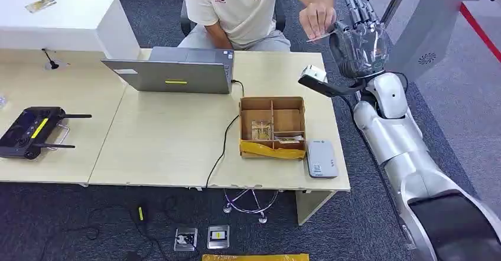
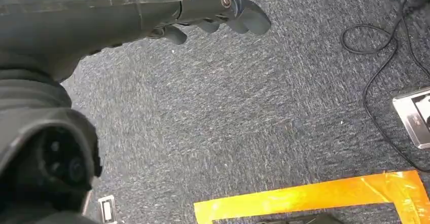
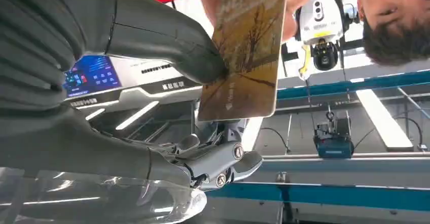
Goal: Pass the card to the sensor for recognition and then transmit it.
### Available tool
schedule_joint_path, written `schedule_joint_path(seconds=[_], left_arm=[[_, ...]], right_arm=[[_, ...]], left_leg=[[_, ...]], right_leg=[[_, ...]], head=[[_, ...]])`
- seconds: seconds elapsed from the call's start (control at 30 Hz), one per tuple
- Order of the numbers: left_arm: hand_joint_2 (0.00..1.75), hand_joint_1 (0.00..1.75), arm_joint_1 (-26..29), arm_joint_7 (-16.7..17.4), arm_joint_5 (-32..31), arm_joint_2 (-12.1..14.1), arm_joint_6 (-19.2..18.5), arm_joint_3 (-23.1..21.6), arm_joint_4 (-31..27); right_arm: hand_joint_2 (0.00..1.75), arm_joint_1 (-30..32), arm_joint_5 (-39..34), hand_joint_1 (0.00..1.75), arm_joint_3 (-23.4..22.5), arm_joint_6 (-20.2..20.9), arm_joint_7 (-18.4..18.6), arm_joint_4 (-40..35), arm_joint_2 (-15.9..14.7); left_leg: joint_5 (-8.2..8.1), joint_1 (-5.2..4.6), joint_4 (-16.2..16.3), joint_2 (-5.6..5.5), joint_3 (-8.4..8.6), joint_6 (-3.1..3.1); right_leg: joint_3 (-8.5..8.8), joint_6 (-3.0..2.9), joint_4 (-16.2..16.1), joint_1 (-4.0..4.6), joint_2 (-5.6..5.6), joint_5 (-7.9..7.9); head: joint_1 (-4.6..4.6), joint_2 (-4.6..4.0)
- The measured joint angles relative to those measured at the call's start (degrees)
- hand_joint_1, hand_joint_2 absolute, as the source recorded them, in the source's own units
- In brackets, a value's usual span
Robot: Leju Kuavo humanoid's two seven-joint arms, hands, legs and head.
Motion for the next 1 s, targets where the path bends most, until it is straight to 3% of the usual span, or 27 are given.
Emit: schedule_joint_path(seconds=[0.63,1.0], left_arm=[[0.00,0.00,0.5,0.0,1.7,0.0,0.3,0.0,0.0],[0.00,0.00,1.3,-0.3,3.4,-0.1,0.9,0.0,0.0]], right_arm=[[1.75,3.5,-2.9,1.75,0.8,1.9,0.9,-0.8,-1.4],[1.75,14.0,-5.7,1.71,0.9,8.9,4.3,-6.9,-5.3]], left_leg=[[0.00,-0.01,0.0,0.01,0.00,0.00],[-0.01,0.00,0.0,-0.01,0.00,0.01]], right_leg=[[0.02,0.00,0.0,-0.01,-0.01,0.00],[0.01,0.00,0.0,0.00,-0.04,0.00]], head=[[0.02,0.00],[0.04,0.00]])
